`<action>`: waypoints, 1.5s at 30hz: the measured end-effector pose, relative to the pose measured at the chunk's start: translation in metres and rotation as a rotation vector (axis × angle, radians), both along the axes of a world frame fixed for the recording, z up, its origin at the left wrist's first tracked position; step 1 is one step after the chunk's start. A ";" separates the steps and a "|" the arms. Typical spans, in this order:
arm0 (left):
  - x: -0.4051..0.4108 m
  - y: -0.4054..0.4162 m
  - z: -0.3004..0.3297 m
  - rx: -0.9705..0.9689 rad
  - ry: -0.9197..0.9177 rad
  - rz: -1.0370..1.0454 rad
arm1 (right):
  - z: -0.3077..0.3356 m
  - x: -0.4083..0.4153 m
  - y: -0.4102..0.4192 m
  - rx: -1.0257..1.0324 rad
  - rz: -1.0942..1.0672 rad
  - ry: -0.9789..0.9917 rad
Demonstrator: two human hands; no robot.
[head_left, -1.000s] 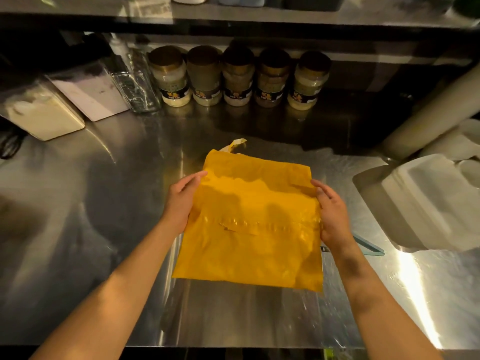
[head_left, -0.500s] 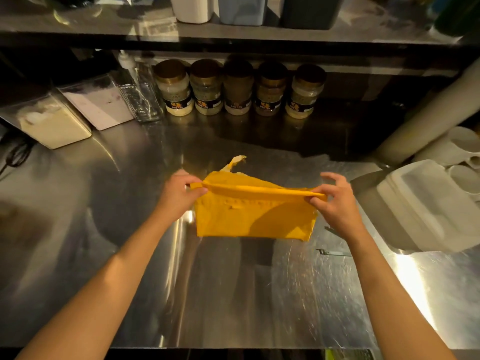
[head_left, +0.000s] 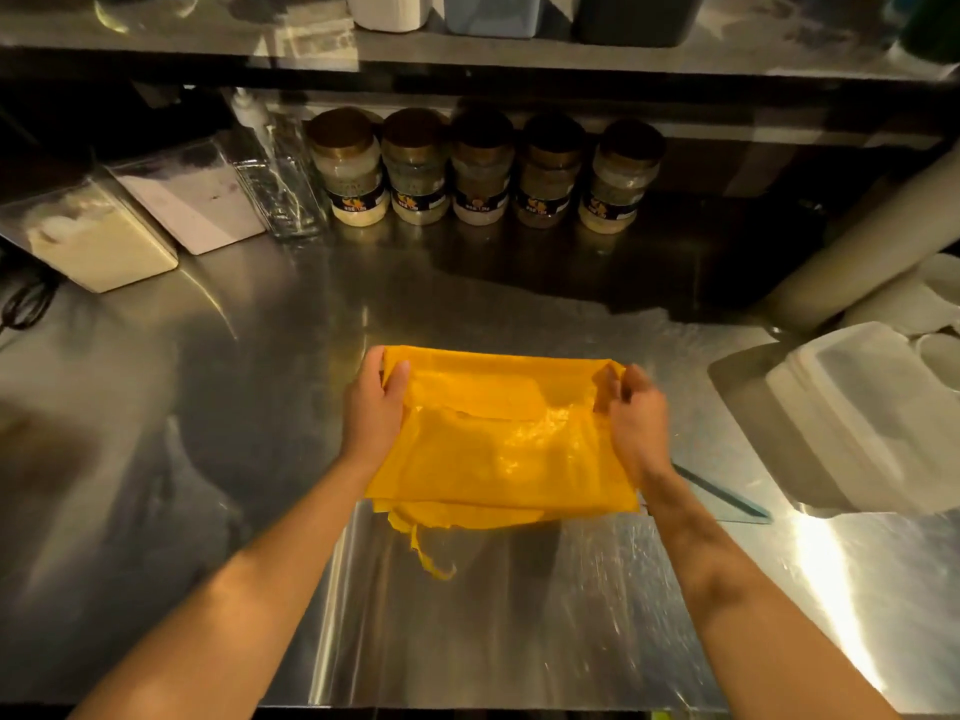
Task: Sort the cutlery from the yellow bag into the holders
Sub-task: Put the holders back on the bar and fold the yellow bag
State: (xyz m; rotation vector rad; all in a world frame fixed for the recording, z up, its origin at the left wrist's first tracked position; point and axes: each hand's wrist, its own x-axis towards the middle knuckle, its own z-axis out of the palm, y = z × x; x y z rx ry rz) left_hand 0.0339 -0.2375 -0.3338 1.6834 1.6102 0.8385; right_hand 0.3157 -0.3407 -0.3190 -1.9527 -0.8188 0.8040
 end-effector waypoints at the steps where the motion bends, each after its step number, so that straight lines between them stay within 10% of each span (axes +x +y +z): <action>1: -0.002 0.000 -0.011 -0.054 0.010 -0.012 | -0.014 0.000 -0.003 -0.025 0.018 -0.037; 4: -0.001 -0.002 -0.030 -0.186 0.070 -0.036 | -0.037 0.001 -0.005 -0.135 0.067 -0.144; 10: 0.004 -0.047 -0.036 0.242 0.503 -0.418 | -0.036 -0.023 -0.014 -0.177 0.388 -0.659; 21: -0.021 -0.084 -0.075 0.294 0.683 -0.690 | -0.080 -0.014 -0.065 0.086 0.989 -0.743; 38: -0.023 -0.072 -0.057 0.475 0.548 -0.647 | -0.060 0.001 -0.073 0.013 0.897 -0.547; 45: 0.068 -0.045 -0.057 0.118 0.785 -0.579 | -0.042 -0.027 -0.019 -0.189 0.576 -0.459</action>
